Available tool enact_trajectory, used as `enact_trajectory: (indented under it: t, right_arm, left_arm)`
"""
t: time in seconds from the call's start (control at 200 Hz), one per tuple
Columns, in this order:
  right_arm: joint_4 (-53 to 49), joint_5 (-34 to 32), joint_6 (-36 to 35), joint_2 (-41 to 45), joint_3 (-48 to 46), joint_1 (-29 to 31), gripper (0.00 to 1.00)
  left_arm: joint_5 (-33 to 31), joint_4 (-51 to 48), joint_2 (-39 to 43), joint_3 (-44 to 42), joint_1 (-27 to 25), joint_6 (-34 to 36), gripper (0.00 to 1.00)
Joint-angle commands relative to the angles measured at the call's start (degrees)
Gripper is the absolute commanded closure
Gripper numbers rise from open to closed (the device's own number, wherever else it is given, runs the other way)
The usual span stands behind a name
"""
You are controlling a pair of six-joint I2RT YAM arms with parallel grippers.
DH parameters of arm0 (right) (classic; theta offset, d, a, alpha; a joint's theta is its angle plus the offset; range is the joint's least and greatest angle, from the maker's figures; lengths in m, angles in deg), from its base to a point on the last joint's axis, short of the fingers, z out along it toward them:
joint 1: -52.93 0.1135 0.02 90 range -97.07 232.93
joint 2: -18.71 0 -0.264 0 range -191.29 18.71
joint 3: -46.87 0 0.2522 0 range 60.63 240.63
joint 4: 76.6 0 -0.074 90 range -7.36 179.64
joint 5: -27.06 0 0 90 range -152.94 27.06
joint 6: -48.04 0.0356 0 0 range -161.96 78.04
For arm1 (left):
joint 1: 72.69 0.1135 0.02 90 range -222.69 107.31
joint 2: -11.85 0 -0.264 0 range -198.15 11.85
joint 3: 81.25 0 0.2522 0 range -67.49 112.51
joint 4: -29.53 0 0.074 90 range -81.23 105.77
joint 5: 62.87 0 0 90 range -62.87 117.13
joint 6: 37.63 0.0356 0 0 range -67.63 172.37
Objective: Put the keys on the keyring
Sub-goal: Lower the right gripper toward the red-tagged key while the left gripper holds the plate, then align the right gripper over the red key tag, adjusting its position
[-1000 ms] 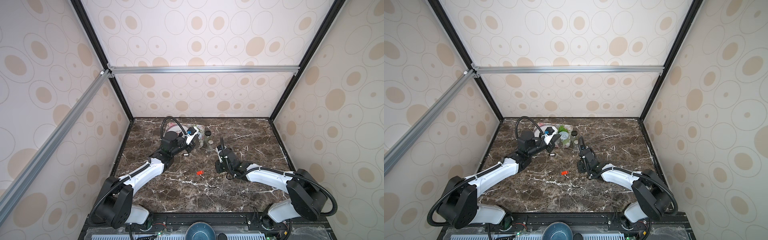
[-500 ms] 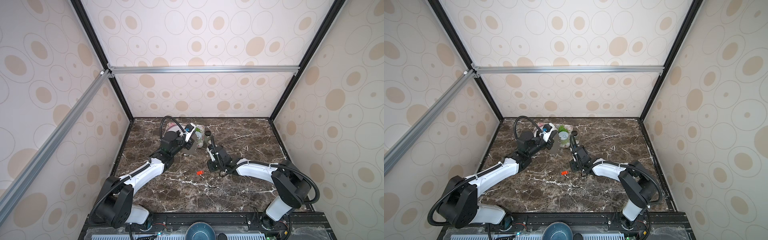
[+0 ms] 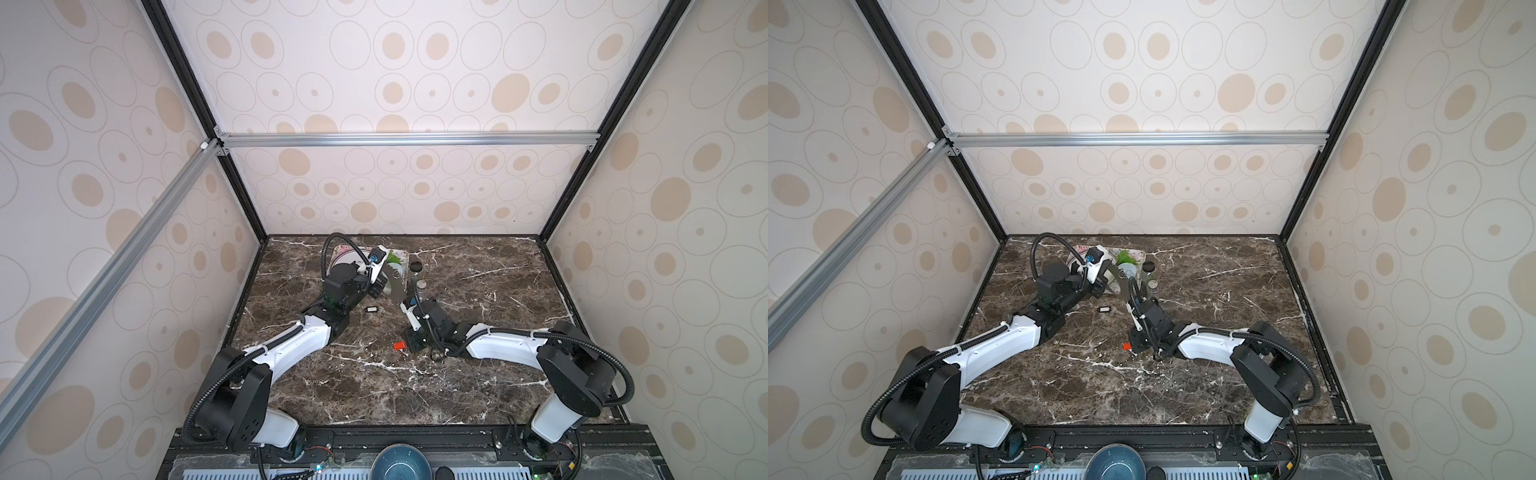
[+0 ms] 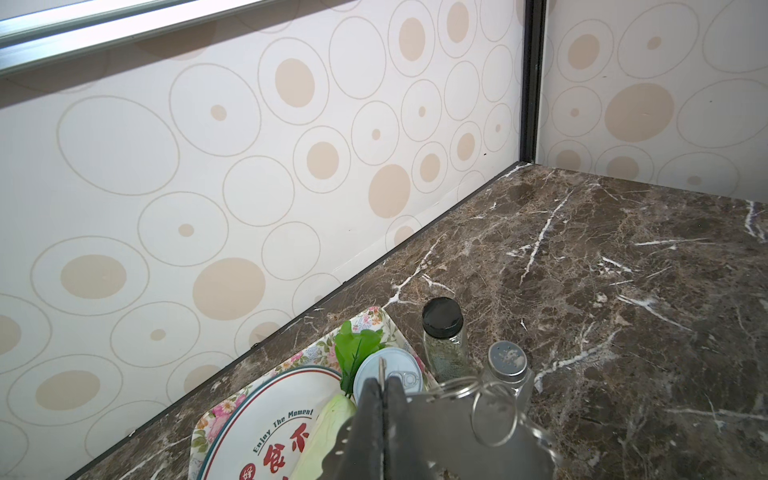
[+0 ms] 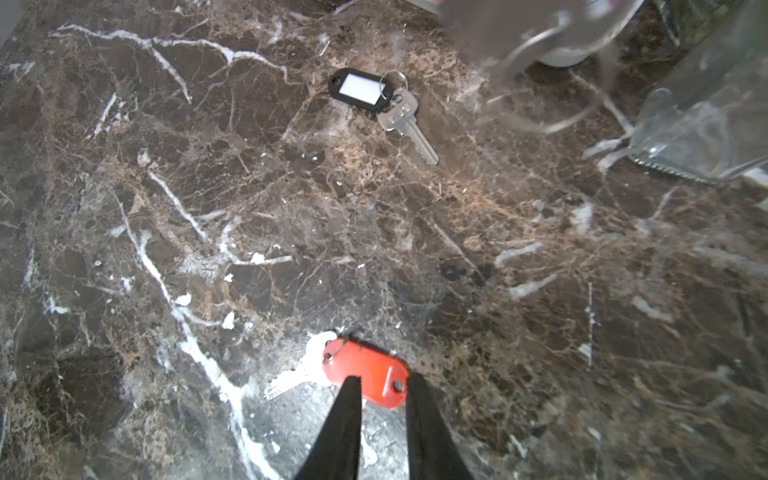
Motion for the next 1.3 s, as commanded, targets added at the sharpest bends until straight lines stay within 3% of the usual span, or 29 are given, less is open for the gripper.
enact_trajectory:
  t: [0.0,0.34,0.415,0.495,0.665,1.291]
  right_arm:
    - [2.7,-2.3,2.0,1.4,-1.0,1.9,0.78]
    - [3.6,-9.6,-16.8,3.2,-0.8,3.4,0.75]
    - [-0.9,-17.8,-13.3,2.4,1.0,2.9,0.86]
    - [-6.4,-16.7,-9.8,0.0,3.6,0.7,0.95]
    - [-11.7,-11.5,-7.4,-4.3,7.7,-0.2,0.93]
    - [-15.2,-4.6,-5.4,-10.5,10.7,-0.1,0.9]
  left_arm:
    - [-0.4,3.4,1.4,0.1,0.3,-0.6,1.0]
    - [-0.8,3.5,1.9,-0.2,0.3,-0.5,1.0]
    - [-0.9,3.7,2.5,-0.6,0.4,-0.4,1.0]
    - [-0.9,4.0,3.0,-1.0,0.4,-0.4,1.0]
    - [-1.1,4.2,3.4,-1.3,0.4,-0.4,1.0]
    - [-1.4,4.3,4.0,-1.7,0.4,-0.1,1.0]
